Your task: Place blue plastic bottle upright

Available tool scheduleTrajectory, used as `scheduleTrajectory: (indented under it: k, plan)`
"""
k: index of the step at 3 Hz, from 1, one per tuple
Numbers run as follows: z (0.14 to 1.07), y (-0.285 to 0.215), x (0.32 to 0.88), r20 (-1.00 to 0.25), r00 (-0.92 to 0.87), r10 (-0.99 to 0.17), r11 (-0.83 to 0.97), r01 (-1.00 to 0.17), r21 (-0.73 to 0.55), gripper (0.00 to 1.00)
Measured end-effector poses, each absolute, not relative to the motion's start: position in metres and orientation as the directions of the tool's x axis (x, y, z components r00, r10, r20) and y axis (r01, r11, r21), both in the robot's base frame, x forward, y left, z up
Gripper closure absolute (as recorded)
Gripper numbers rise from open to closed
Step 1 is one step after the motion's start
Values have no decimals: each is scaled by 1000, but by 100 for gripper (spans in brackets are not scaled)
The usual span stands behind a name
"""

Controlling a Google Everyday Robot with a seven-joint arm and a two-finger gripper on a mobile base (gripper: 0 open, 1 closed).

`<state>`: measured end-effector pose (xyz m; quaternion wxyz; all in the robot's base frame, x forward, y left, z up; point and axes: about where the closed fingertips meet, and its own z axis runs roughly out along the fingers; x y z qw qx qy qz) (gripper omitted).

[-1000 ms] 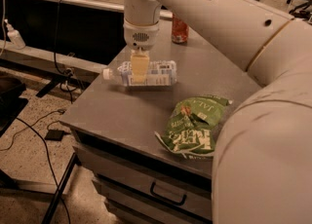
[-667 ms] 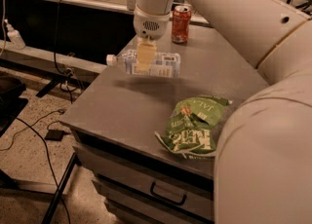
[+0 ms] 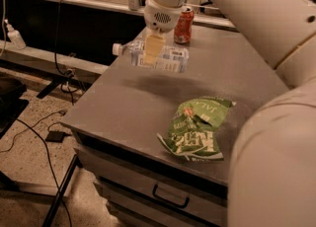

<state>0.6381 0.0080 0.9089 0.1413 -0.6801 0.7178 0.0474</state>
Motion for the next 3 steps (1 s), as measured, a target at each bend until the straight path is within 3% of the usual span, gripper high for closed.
scheduleTrajectory:
  k: [3]
  plan:
    - [959, -26, 627, -432, -38, -901, 140, -968, -207, 100]
